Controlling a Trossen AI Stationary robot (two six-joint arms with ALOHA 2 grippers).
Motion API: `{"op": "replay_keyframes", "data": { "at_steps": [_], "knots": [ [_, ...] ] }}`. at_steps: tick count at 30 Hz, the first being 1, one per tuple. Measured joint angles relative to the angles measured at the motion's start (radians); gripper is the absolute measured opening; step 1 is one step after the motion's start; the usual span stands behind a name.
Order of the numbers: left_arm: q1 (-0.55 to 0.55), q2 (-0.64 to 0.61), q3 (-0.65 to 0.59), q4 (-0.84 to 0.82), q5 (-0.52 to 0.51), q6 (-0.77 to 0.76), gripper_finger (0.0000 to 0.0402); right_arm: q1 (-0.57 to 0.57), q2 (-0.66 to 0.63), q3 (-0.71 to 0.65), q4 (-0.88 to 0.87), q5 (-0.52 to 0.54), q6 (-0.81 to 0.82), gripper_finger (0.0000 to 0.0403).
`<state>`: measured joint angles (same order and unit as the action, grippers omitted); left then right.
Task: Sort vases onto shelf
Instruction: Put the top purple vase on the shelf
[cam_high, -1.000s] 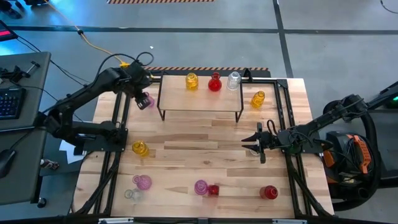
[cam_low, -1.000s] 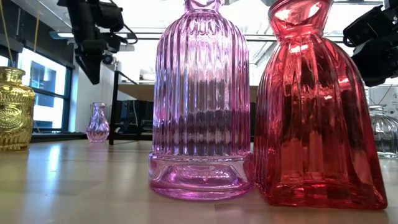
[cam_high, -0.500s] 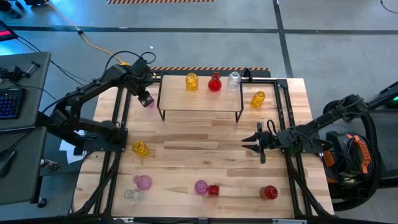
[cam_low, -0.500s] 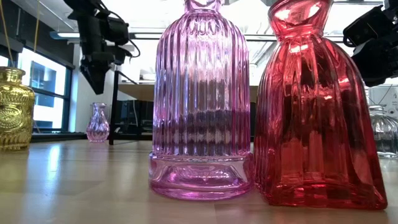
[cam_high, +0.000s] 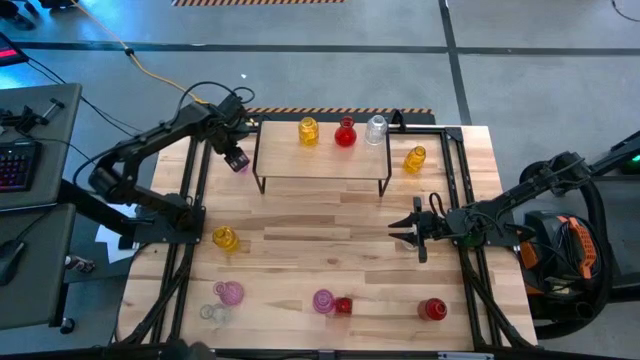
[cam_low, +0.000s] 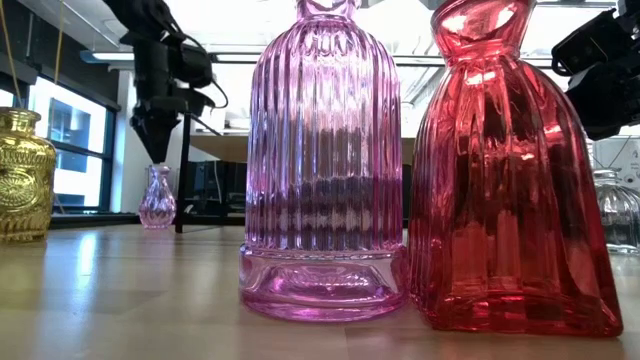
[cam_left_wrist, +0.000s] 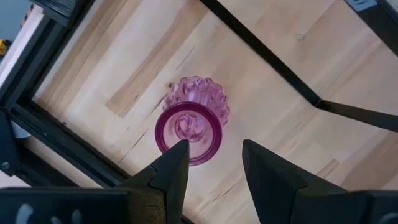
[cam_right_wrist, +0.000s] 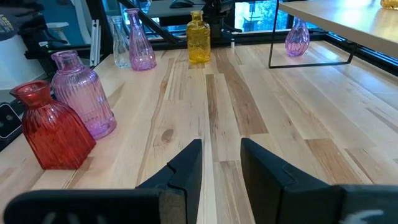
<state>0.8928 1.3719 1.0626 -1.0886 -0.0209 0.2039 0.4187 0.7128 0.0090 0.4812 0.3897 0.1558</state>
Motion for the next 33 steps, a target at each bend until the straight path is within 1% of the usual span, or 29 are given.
{"op": "replay_keyframes", "data": {
  "at_steps": [13, 20, 25, 33],
  "knots": [
    [0.033, 0.069, 0.000, 0.016, 0.038, 0.018, 0.0139, 0.000, 0.000, 0.000, 0.000, 0.000, 0.000, 0.0094],
    [0.038, 0.095, 0.000, 0.017, 0.040, 0.018, 0.0137, 0.000, 0.000, 0.000, 0.000, 0.000, 0.000, 0.0094],
    [0.038, 0.095, 0.000, 0.023, 0.040, 0.018, 0.0114, 0.000, 0.000, 0.000, 0.000, 0.000, 0.000, 0.0094],
    [0.038, 0.095, 0.000, 0.022, 0.034, 0.025, 0.0050, 0.000, 0.000, 0.000, 0.000, 0.000, 0.000, 0.0094]
  ]
}}
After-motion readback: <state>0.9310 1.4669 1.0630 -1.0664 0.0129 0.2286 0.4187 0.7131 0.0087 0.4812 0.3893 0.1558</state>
